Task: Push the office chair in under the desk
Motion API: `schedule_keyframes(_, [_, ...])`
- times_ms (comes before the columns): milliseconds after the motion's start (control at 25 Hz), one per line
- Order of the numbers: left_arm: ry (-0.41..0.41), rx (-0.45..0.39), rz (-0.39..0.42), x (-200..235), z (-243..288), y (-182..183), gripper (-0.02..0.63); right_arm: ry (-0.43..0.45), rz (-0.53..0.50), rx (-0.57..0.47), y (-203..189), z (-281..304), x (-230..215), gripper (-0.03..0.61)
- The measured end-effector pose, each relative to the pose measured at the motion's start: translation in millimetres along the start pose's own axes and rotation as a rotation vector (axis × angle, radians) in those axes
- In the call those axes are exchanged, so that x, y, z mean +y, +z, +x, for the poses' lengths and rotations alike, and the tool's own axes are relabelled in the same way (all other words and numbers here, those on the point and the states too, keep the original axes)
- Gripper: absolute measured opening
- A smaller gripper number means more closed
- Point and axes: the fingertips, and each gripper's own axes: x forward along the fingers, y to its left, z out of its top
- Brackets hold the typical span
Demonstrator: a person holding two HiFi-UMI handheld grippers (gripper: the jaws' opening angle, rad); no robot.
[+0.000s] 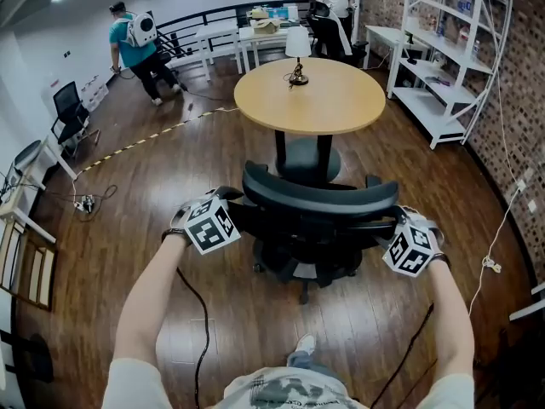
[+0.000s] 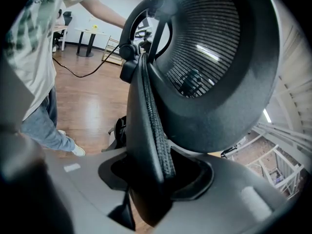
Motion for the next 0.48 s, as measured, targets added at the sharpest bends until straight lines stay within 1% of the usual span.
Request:
schedule_keyframes(200, [-0.002, 0.019, -0.013, 34, 22, 3, 0.308, -0.003, -0.012, -0.004, -2, 24, -31, 0.181])
schedule_keyframes(320, [-0.003, 0.015, -0.011, 51, 34, 7, 0.308, -0.007, -0.016, -0.007, -6, 39, -50, 0.181])
schedule_keyframes(480, [-0.001, 0.048, -0.034, 77, 51, 9, 0.311, 0.001, -0.021, -0.008, -8, 56, -75, 0.179])
